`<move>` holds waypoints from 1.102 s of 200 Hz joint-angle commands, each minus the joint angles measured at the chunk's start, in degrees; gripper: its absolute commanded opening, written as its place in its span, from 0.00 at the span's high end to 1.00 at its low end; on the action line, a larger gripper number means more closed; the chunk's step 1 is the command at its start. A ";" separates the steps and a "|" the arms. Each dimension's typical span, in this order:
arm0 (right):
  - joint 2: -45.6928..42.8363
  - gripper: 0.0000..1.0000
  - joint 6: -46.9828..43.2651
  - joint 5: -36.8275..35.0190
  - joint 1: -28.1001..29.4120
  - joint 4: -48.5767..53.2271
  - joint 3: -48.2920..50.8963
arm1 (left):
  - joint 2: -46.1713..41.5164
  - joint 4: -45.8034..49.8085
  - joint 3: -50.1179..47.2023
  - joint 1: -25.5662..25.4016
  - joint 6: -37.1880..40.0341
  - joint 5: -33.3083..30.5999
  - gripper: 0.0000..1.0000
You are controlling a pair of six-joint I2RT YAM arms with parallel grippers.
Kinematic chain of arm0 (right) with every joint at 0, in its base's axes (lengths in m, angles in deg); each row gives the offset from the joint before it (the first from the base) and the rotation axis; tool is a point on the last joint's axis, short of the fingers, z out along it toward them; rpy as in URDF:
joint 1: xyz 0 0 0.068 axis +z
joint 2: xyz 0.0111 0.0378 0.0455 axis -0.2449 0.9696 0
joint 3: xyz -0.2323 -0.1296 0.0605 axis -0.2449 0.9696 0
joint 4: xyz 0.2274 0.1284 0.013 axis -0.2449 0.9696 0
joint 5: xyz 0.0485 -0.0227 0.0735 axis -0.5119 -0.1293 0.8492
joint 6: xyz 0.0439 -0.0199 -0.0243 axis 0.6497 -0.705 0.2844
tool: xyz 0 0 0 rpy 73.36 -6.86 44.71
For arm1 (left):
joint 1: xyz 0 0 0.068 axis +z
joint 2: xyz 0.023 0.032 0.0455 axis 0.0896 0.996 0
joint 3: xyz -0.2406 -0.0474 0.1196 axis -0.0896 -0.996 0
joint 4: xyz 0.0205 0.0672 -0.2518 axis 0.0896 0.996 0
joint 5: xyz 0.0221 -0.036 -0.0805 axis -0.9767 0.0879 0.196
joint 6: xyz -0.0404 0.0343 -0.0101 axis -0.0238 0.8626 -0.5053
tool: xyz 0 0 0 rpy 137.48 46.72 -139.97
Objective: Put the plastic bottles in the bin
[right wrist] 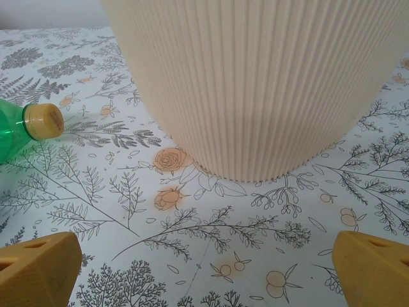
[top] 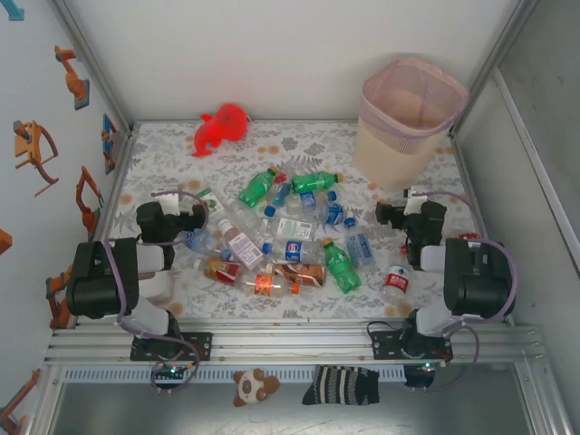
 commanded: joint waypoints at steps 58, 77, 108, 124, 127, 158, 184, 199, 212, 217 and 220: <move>0.39 0.01 -0.59 0.72 -0.31 -2.31 0.41 | -0.71 -1.43 -0.40 0.22 1.04 1.37 0.03; 0.35 0.01 -0.61 0.72 -0.26 -2.32 0.44 | -0.69 -1.39 -0.41 0.27 0.96 1.37 0.03; 0.43 0.01 -0.59 0.72 -0.30 -2.32 0.42 | -0.69 -1.36 -0.40 0.28 1.02 1.32 0.03; 0.39 0.01 -0.58 0.72 -0.25 -2.32 0.40 | -0.68 -1.39 -0.44 0.30 0.88 1.34 0.03; 0.35 0.01 -0.65 0.72 -0.24 -2.32 0.40 | -0.68 -1.40 -0.41 0.34 0.93 1.36 0.03; 0.39 0.01 -0.59 0.72 -0.30 -2.31 0.41 | -0.57 -1.27 -0.22 0.29 0.19 -0.42 0.03; 0.35 0.01 -0.57 0.72 -0.28 -2.32 0.40 | -0.45 -0.55 0.30 0.37 -0.58 -2.77 0.03; 0.38 0.01 -0.61 0.71 -0.29 -2.32 0.40 | -0.42 -0.66 0.18 0.32 -0.62 -2.77 0.03; 0.39 0.01 -0.60 0.72 -0.28 -2.32 0.41 | -0.42 -0.64 0.32 0.31 -0.63 -2.77 0.03; 0.39 0.01 -0.60 0.72 -0.24 -2.32 0.42 | -0.36 -0.65 0.28 0.35 -0.63 -2.72 0.03; 0.33 0.01 -0.62 0.72 -0.30 -2.31 0.43 | -0.41 -0.65 0.25 0.36 -0.61 -2.76 0.03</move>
